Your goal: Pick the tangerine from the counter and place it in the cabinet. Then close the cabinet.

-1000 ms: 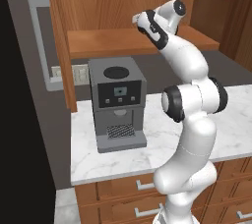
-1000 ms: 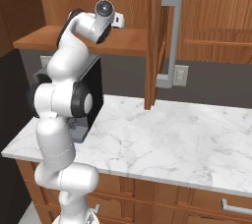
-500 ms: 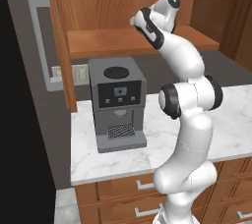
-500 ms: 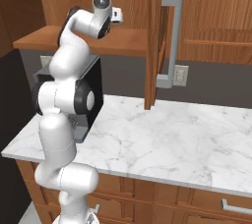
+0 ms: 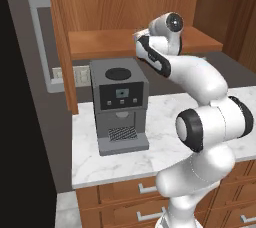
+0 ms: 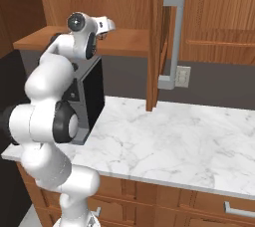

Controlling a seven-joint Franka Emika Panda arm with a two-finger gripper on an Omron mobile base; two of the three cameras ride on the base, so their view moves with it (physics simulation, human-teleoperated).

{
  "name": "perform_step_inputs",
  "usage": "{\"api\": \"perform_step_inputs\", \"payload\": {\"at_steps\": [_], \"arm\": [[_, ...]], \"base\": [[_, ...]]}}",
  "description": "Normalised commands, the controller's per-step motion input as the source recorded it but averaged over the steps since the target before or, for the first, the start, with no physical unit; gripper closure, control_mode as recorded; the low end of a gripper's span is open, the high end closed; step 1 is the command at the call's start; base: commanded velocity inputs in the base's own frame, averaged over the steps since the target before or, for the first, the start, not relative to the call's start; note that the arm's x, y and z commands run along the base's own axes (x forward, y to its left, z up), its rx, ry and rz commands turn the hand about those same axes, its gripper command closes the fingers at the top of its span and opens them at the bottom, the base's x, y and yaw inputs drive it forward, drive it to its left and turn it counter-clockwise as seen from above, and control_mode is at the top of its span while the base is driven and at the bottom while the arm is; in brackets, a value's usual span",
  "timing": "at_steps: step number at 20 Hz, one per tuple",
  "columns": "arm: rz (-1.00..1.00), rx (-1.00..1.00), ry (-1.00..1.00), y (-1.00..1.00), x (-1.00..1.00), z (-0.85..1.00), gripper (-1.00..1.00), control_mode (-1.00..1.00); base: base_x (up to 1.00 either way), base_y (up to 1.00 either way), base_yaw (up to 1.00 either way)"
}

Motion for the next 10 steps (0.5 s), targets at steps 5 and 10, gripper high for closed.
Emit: {"api": "perform_step_inputs", "payload": {"at_steps": [5,10], "arm": [[-0.03,0.00,-0.40,-0.10,-0.21,-0.08,-1.00,-1.00],[-0.01,0.03,-0.28,-0.15,-0.77,0.12,-1.00,-1.00]], "base": [[0.00,0.00,0.00],[0.00,0.00,0.00]]}}
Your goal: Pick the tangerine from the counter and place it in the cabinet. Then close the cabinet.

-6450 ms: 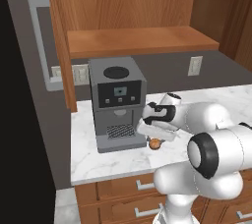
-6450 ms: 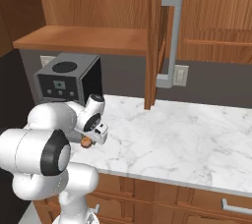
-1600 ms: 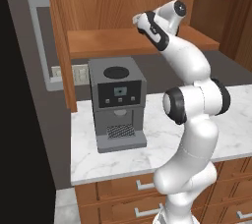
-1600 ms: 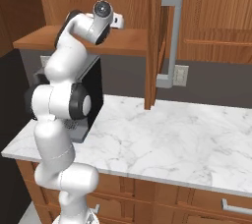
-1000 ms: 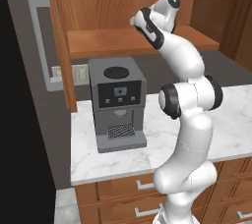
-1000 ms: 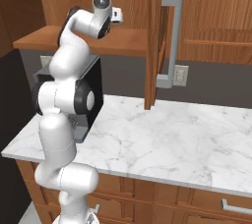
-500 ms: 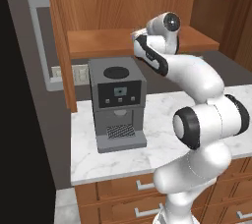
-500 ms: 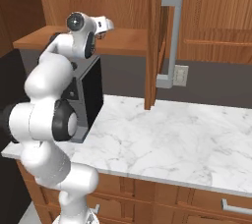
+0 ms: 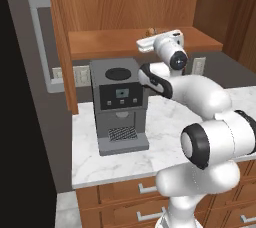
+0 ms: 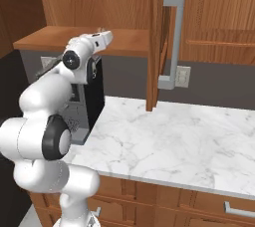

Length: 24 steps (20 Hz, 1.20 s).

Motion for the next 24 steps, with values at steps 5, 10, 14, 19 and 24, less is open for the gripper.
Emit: {"api": "perform_step_inputs", "payload": {"at_steps": [5,10,14,19,24], "arm": [[-0.09,0.01,-0.04,-0.04,-1.00,0.54,-1.00,-1.00],[-0.10,0.00,0.24,-0.02,-1.00,0.53,-1.00,-1.00],[-0.08,0.00,0.40,0.00,-0.97,0.39,-1.00,-1.00],[-0.05,0.00,0.34,0.03,-0.95,0.09,-1.00,-1.00],[-0.04,-0.03,0.07,0.10,-1.00,-0.03,-1.00,-1.00]], "base": [[0.00,0.00,0.00],[0.00,0.00,0.00],[0.00,0.00,0.00],[0.00,0.00,0.00],[0.00,0.00,0.00]]}}
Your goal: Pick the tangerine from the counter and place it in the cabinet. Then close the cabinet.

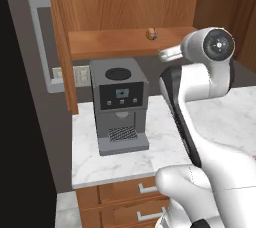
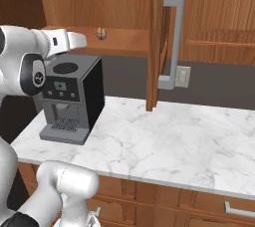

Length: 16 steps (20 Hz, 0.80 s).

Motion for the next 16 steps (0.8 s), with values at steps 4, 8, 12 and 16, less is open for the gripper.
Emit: {"api": "perform_step_inputs", "payload": {"at_steps": [4,8,12,16], "arm": [[0.00,-0.11,0.05,0.21,-1.00,-0.34,-1.00,-1.00],[0.00,-0.12,0.02,0.30,-0.96,-0.31,-1.00,-1.00],[0.00,-0.15,0.07,0.38,-0.76,-0.04,-1.00,-1.00],[0.00,-0.27,0.09,0.64,-0.54,0.00,-1.00,-1.00]], "base": [[0.00,0.00,0.00],[0.00,0.00,0.00],[0.00,0.00,0.00],[0.00,0.00,0.00]]}}
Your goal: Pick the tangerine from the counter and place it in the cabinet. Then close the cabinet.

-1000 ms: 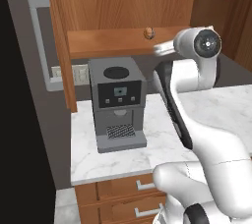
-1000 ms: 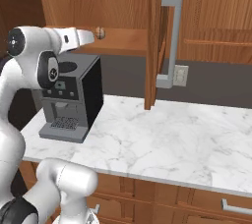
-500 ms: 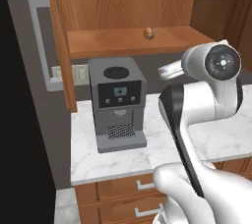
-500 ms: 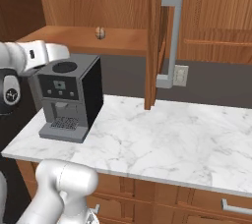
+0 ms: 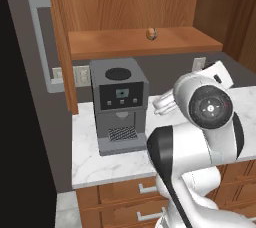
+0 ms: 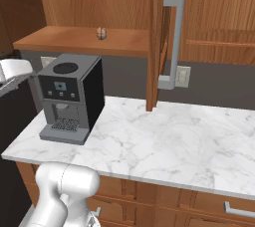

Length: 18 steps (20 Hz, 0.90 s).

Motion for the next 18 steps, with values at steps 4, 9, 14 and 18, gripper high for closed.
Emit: {"api": "perform_step_inputs", "payload": {"at_steps": [4,9,14,18], "arm": [[0.00,-0.27,0.12,0.71,-0.44,0.00,-1.00,-1.00],[0.00,-0.24,0.02,0.69,-0.53,0.00,-1.00,-1.00],[0.00,-0.23,0.02,0.66,-0.51,0.00,-1.00,-1.00],[0.00,-0.23,0.02,0.57,-0.36,0.00,-1.00,-1.00]], "base": [[0.00,0.00,0.00],[0.00,0.00,0.00],[0.00,0.00,0.00],[0.00,0.00,0.00]]}}
